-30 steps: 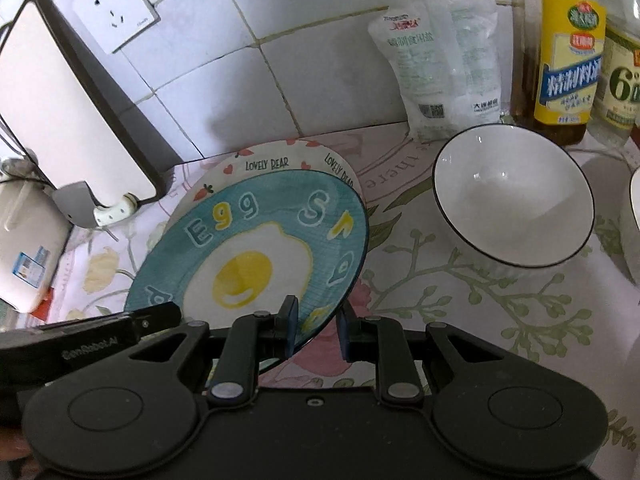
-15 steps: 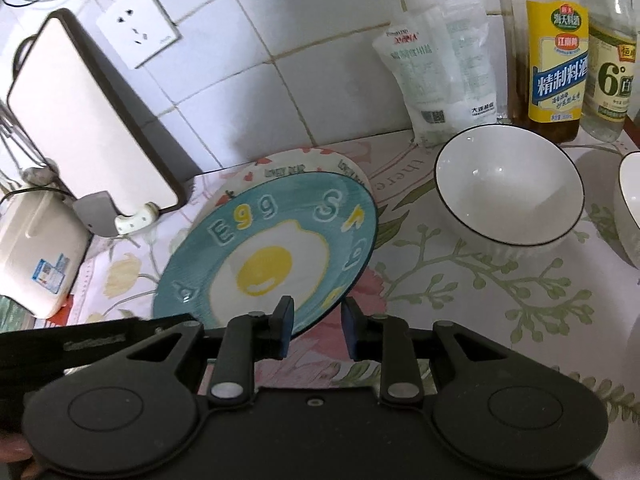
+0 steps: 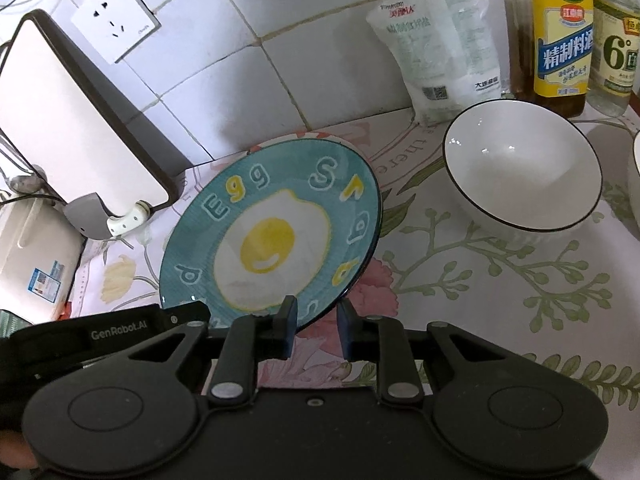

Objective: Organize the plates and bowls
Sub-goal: 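Lower the egg plate onto the bunny plate and open both grippers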

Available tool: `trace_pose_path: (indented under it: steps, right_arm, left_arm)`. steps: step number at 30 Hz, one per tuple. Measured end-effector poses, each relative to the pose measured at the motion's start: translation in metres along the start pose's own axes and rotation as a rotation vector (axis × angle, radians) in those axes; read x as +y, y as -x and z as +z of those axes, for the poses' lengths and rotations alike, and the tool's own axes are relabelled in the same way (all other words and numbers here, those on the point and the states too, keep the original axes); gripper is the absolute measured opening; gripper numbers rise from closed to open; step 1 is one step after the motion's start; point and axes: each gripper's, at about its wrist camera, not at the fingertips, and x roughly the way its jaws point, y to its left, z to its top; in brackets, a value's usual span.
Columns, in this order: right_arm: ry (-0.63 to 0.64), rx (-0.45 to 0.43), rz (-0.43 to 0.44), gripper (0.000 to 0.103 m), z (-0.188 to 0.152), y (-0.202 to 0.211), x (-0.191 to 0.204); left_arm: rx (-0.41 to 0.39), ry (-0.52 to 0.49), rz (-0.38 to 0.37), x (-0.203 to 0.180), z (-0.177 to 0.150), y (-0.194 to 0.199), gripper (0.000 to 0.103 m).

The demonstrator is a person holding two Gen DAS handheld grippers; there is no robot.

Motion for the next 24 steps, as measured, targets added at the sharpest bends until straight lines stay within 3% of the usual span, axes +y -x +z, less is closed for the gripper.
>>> trace_pose_path:
  steps: [6,11,18,24]
  right_arm:
    - [0.034,-0.022,-0.016,0.027,0.000,-0.006,0.000]
    - [0.139,-0.103,-0.070,0.030,-0.008,-0.001,0.007]
    - [0.225,-0.184,-0.004,0.031,-0.024,0.043,0.012]
    - [0.277,-0.217,0.079,0.040,-0.032,0.088,0.013]
  left_arm:
    - [-0.004,-0.017,0.019,-0.003,0.003,-0.005,0.023]
    - [-0.015,-0.040,0.019,-0.005,-0.002,0.003,0.028]
    - [-0.013,-0.081,0.003,-0.009,-0.014,0.036,0.041]
    - [-0.070,-0.142,-0.008,-0.015,-0.031,0.082,0.051]
